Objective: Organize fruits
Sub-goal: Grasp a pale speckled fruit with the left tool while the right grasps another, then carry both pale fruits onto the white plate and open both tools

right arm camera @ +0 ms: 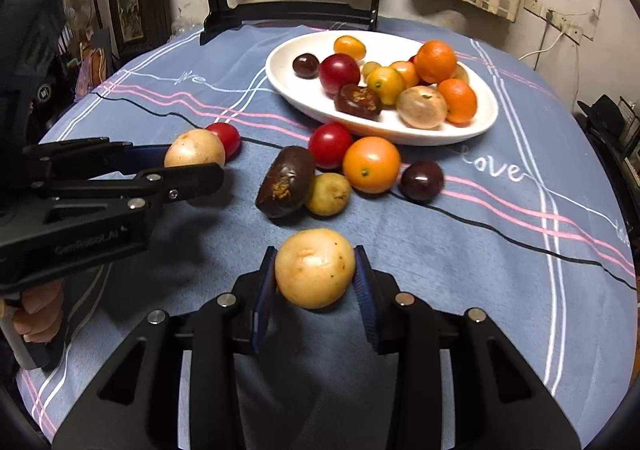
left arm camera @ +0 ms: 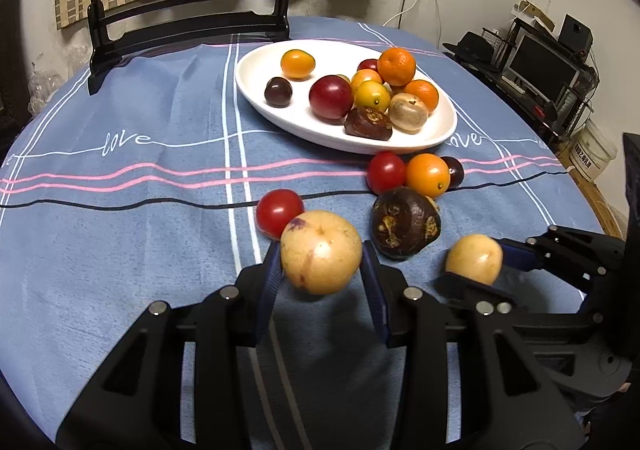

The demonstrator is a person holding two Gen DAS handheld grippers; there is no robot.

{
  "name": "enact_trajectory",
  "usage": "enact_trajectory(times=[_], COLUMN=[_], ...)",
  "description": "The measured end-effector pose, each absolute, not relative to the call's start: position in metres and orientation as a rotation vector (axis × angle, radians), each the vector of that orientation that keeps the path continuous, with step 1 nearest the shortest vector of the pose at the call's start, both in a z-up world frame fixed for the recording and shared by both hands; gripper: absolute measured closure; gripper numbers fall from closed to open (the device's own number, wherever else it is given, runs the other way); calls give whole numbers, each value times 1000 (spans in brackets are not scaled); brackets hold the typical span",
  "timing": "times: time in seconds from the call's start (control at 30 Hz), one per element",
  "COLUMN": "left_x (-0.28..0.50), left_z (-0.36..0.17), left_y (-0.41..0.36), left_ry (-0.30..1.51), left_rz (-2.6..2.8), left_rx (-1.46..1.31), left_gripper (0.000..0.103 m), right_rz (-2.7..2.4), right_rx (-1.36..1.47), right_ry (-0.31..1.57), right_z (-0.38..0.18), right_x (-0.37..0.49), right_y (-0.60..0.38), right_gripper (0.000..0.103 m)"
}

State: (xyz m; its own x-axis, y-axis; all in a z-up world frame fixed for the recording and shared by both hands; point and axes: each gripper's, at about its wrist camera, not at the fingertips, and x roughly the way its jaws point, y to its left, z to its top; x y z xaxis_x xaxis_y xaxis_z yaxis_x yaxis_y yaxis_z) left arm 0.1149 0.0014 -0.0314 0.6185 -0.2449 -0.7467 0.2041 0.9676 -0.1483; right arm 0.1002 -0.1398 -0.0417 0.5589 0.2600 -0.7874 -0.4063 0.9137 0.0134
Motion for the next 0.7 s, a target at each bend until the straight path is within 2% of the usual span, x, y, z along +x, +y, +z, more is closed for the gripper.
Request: enact_trajectory(times=[0.47, 0.7], left_x=[101, 126], left_z=[-8, 18], left_y=[-16, -19], left_ry=[815, 803], left_rz=[-287, -300], left_rx=[1, 5], left_gripper=[63, 63], right_rz=[379, 393], right_rx=[-133, -130], right_ry=[794, 768], right_z=[-1, 15], right_x=[92, 110], right_y=[-179, -176], right_gripper=[65, 65])
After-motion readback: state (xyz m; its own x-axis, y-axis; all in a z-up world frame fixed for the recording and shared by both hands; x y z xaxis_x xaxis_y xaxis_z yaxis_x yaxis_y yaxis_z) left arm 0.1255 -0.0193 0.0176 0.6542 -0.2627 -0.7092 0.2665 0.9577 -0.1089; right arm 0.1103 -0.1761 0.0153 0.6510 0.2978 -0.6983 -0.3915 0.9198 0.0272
